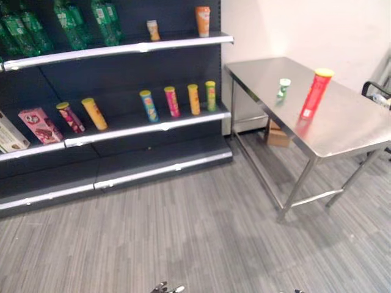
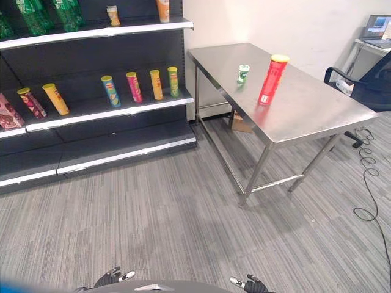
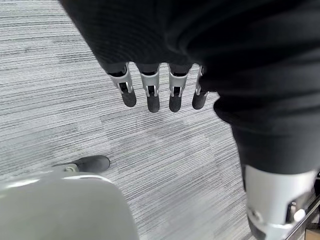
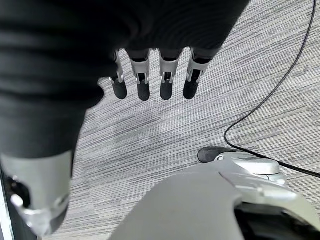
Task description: Put the goods on the table back onto the shelves and tidy them up.
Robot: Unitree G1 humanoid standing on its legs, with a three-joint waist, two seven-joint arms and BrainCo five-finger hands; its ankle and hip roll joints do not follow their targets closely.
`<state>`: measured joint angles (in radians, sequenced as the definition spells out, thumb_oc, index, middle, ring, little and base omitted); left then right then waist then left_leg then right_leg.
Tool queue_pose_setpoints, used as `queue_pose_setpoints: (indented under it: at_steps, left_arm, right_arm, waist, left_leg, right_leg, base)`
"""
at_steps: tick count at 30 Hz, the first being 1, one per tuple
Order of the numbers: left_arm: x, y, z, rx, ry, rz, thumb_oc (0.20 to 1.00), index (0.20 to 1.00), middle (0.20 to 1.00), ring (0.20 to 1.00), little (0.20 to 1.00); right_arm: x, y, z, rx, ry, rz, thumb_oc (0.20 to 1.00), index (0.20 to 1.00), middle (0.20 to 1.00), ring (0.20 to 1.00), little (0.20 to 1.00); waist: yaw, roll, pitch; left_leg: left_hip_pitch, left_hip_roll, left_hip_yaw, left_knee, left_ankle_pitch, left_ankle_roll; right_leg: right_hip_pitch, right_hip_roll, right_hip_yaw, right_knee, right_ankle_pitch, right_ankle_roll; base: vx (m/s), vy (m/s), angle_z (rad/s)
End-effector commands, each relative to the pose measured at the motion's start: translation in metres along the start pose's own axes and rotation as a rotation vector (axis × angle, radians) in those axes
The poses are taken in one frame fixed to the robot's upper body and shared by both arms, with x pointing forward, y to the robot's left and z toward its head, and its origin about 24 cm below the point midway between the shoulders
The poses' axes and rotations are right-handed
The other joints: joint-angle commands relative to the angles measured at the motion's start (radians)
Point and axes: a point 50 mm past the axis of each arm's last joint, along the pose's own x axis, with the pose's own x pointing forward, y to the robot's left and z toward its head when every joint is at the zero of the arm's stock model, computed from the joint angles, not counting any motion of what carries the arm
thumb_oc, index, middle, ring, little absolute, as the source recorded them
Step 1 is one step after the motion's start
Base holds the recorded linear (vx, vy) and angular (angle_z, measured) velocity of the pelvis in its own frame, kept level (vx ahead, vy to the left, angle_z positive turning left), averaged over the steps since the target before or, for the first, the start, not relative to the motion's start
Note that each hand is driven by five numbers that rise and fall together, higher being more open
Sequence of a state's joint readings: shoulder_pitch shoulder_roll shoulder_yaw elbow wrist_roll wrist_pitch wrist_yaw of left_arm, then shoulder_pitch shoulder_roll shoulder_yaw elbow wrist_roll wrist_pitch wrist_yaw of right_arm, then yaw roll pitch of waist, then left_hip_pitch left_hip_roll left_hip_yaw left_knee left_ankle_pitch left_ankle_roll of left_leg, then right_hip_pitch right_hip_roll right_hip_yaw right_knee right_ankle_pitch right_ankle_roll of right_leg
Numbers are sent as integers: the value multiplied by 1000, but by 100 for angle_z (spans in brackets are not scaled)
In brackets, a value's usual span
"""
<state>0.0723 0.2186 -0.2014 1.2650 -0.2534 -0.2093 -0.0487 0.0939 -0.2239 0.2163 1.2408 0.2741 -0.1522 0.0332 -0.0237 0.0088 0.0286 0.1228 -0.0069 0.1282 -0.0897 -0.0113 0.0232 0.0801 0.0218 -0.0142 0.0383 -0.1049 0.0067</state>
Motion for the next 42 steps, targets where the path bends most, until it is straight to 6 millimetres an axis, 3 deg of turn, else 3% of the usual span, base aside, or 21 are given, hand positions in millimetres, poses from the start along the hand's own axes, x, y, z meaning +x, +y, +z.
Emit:
queue_pose_setpoints:
  at_steps: [1,6,9,12,14,16,18,22,25,26,28,30,32,33,36,37,38,39,40,42]
  left_arm:
    - [6,4,25,12,-70,15,1000,1000,1000,1000,1000]
    - [7,3,26,13,-78,12,1000,1000,1000,1000,1000]
    - [6,5,28,1,-84,14,1000,1000,1000,1000,1000]
    - [7,7,28,11,-82,18,1000,1000,1000,1000,1000]
    - [8,7,38,17,-110,12,1000,1000,1000,1000,1000]
    - [10,8,47,19,-132,15,1000,1000,1000,1000,1000]
    - [11,8,52,23,-143,15,1000,1000,1000,1000,1000]
    - [10,5,42,40,-103,-1,1000,1000,1000,1000,1000]
    - [10,1,39,53,-95,-18,1000,1000,1000,1000,1000]
    - [10,1,41,30,-101,-17,1000,1000,1000,1000,1000]
    - [10,2,43,16,-108,-17,1000,1000,1000,1000,1000]
    - [10,4,47,0,-121,-12,1000,1000,1000,1000,1000]
    - [11,7,53,-13,-139,0,1000,1000,1000,1000,1000]
    - [11,7,55,-28,-146,5,1000,1000,1000,1000,1000]
    - [10,8,48,-32,-126,17,1000,1000,1000,1000,1000]
    - [10,9,46,-36,-122,23,1000,1000,1000,1000,1000]
    - [9,10,45,-41,-121,25,1000,1000,1000,1000,1000]
    - [9,11,43,-53,-119,32,1000,1000,1000,1000,1000]
    - [9,11,43,-64,-120,35,1000,1000,1000,1000,1000]
    - [9,11,39,-65,-102,35,1000,1000,1000,1000,1000]
  right_arm:
    - [5,4,22,-62,-56,21,1000,1000,1000,1000,1000]
    - [7,0,29,-60,-65,12,1000,1000,1000,1000,1000]
    - [7,-2,33,-46,-77,5,1000,1000,1000,1000,1000]
    - [7,-6,33,-25,-79,-8,1000,1000,1000,1000,1000]
    - [6,-9,34,-8,-89,-20,1000,1000,1000,1000,1000]
    - [6,-11,33,13,-85,-30,1000,1000,1000,1000,1000]
    - [6,-10,30,20,-76,-27,1000,1000,1000,1000,1000]
    - [2,-15,12,19,-27,-33,1000,1000,1000,1000,1000]
    - [1,-16,10,-11,-17,-26,1000,1000,1000,1000,1000]
    - [1,-17,8,-11,-15,-27,1000,1000,1000,1000,1000]
    - [1,-18,10,5,-21,-32,1000,1000,1000,1000,1000]
    - [1,-17,12,4,-26,-32,1000,1000,1000,1000,1000]
    - [2,-18,17,6,-41,-41,1000,1000,1000,1000,1000]
    - [4,-17,24,7,-56,-41,1000,1000,1000,1000,1000]
    - [4,-14,24,-6,-58,-31,1000,1000,1000,1000,1000]
    - [4,-14,26,-15,-62,-30,1000,1000,1000,1000,1000]
    - [5,-13,26,-20,-63,-28,1000,1000,1000,1000,1000]
    - [4,-14,24,-24,-59,-30,1000,1000,1000,1000,1000]
    - [4,-15,24,-23,-60,-36,1000,1000,1000,1000,1000]
    - [3,-18,18,-22,-41,-47,1000,1000,1000,1000,1000]
  waist:
    - [1,-45,-11]
    - [5,-39,1]
    - [12,-27,19]
    - [0,-21,41]
    - [-25,-19,54]
    - [-55,-30,71]
    - [-82,-46,71]
    - [-113,-53,36]
    - [-118,-41,5]
    - [-116,-30,-16]
    - [-113,-27,-23]
    - [-106,-39,-17]
    - [-91,-56,6]
    - [-51,-83,38]
    - [-27,-97,54]
    - [-16,-94,58]
    - [-4,-83,60]
    - [10,-65,64]
    - [18,-55,65]
    - [17,-42,66]
  left_leg:
    - [-31,-13,-52,2,-51,-25]
    - [-41,-40,-69,2,-54,-3]
    - [-35,-53,-66,2,-63,17]
    - [0,-61,-70,2,-79,22]
    - [23,-61,-84,2,-101,18]
    - [68,-62,-105,2,-133,11]
    - [133,-64,-130,2,-177,0]
    - [260,-30,-158,2,-262,-33]
    - [269,27,-147,40,-195,-70]
    - [238,58,-143,139,-92,-110]
    - [186,70,-130,270,7,-155]
    - [84,72,-125,478,108,-183]
    - [0,74,-115,657,165,-178]
    - [-127,72,-59,712,53,-98]
    - [-233,52,-30,572,-43,-59]
    - [-260,35,-42,457,-42,-55]
    - [-262,30,-71,339,-12,-59]
    - [-265,32,-122,209,49,-72]
    - [-280,38,-165,142,85,-80]
    - [-258,44,-211,25,112,-91]
  right_leg:
    - [-21,-112,-8,-126,139,113]
    - [-44,-137,-3,-108,148,128]
    - [-117,-152,-6,62,117,139]
    - [-182,-169,-33,195,149,147]
    - [-251,-152,-34,148,178,129]
    - [-301,-133,-19,14,233,137]
    - [-343,-124,-59,-118,269,161]
    - [-359,-126,-213,-126,298,168]
    - [-313,-85,-222,-125,321,135]
    - [-280,-55,-231,-119,309,111]
    - [-233,-30,-229,-125,284,86]
    - [-184,-17,-216,-126,236,48]
    - [-138,-16,-188,-126,206,19]
    - [-76,-27,-125,-126,167,8]
    - [-36,-46,-81,-126,139,20]
    - [-21,-44,-61,-126,127,27]
    - [-9,-37,-44,-126,118,29]
    - [10,-19,-22,-126,102,31]
    - [22,-13,-9,-126,93,29]
    - [48,1,19,-126,70,31]
  base:
    - [-5,75,-9]
    - [17,102,-5]
    - [29,163,-5]
    - [137,138,-8]
    - [273,65,0]
    - [396,-18,10]
    - [492,-41,35]
    - [583,-154,52]
    - [533,-249,67]
    - [471,-282,3]
    - [408,-249,-10]
    - [281,-192,-10]
    - [353,-184,-23]
    - [495,-135,-31]
    - [311,21,-45]
    - [280,125,-48]
    - [309,152,-33]
    - [251,134,-43]
    - [258,118,-59]
    - [222,82,-94]
